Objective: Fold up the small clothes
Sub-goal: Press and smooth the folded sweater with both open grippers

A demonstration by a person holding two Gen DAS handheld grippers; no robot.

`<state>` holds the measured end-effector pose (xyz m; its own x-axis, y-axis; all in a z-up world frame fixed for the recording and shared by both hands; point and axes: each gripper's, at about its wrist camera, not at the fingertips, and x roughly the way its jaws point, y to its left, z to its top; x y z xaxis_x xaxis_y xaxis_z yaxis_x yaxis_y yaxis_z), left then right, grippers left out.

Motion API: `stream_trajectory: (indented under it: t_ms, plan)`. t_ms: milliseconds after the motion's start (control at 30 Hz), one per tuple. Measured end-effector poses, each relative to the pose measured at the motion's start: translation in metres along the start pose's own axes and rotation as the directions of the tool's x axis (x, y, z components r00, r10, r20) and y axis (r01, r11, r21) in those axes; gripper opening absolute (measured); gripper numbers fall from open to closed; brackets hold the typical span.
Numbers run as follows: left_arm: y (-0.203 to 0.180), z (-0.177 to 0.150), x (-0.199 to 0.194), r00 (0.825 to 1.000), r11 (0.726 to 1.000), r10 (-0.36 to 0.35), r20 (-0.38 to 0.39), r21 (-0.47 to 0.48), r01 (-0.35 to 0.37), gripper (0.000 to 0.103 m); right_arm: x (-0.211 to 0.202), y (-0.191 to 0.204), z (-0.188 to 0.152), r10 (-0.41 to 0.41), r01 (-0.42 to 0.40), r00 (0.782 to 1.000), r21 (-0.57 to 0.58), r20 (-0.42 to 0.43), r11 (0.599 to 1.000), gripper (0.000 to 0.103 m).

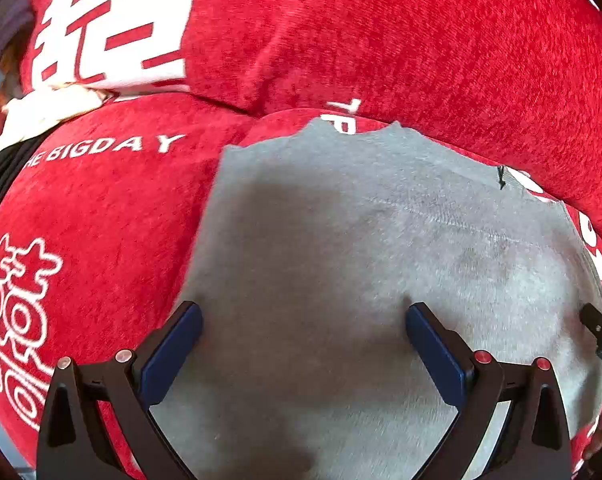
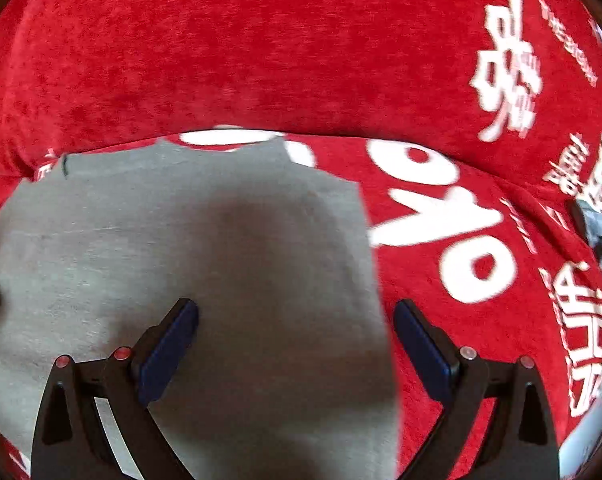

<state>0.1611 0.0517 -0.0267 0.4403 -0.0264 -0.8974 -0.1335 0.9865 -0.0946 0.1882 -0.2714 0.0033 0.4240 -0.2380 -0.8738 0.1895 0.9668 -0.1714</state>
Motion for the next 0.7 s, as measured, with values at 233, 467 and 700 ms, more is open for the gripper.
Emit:
stream_trajectory:
  t_ms: [233,467,700]
  plan:
    - [-0.008,-0.019,-0.02,0.999,0.999,-0.047,0.023,0.013,0.047,0.102,-0.046,0.037,-0.025,0.091,-0.09,0.994,-0.02,0.066,0.996,0.099]
    - [0.032,-0.04,-0.018,0.992,0.991,-0.124,-0.006,-0.043,0.124,0.102,-0.033,0.067,-0.053,0.162,-0.158,0.986,-0.128,0.025,0.979,0.101]
    - [0.112,-0.038,-0.017,0.985,0.956,-0.171,-0.015,-0.245,0.163,0.102,-0.037,-0.001,-0.062,0.09,-0.089,0.996,-0.016,0.017,0.996,0.101]
